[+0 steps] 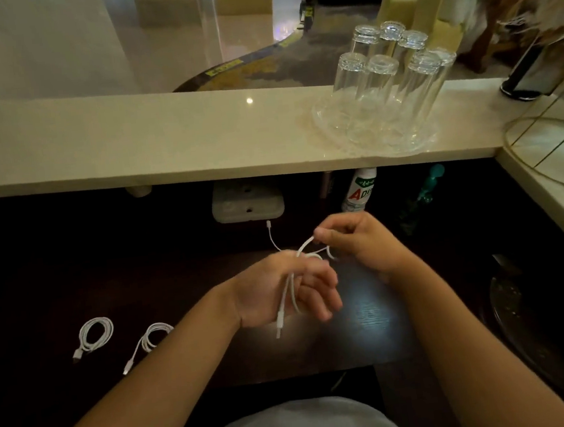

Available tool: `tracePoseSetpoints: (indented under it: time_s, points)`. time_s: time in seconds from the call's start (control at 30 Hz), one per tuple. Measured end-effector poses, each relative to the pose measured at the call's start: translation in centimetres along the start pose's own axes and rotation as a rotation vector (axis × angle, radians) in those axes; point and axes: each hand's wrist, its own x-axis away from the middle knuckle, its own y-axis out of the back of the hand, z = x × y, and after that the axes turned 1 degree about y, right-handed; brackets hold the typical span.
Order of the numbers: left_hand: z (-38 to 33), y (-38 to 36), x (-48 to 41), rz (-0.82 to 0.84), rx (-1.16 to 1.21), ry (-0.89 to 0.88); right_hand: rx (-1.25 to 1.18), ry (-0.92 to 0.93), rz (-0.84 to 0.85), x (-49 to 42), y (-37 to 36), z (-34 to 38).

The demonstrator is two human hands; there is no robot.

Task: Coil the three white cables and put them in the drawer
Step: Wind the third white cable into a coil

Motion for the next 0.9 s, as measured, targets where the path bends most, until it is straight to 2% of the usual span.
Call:
tracePoseSetpoints:
  time_s: [0.1,0.23,0.33,0.4,0.5,0.57,0.7,0.9]
  points:
    - [1.0,0.3,-0.4,-0.208,0.268,-0.087,-0.193,-0.103,-0.083,1.0,-1.2,-3.8]
    - [2.8,-0.2,-0.3,-0.185,0.372,-0.096,-0.319,-0.239,-0.078,2.6,-3.5,-6.5]
    - [2.0,-0.5,-0.1,-0.223,0.462,-0.210,-0.390,-0.349,-0.121,3.9,-6.0,-7.8]
    - [1.2,0.1,0.1,-0.248,0.473,-0.270,-0.425,-0.410,-0.107,5.1,-7.7,-8.5]
    - [0.9,0.9,0.3,-0.261,0.453,-0.270,-0.410,-0.438,-0.064,6.6,-9.1,-8.9]
    - [1.3,1.2,0.3,-0.263,0.409,-0.255,-0.290,-0.402,-0.076,7.0,-9.2,-8.2]
    - [2.2,2.7,0.1,-0.362,0.210,-0.200,0.174,-0.177,-0.061,7.4,-7.7,-5.6]
    - [2.7,2.1,-1.1,-0.383,0.020,-0.107,0.714,0.030,0.199,7.8,-5.4,-1.3]
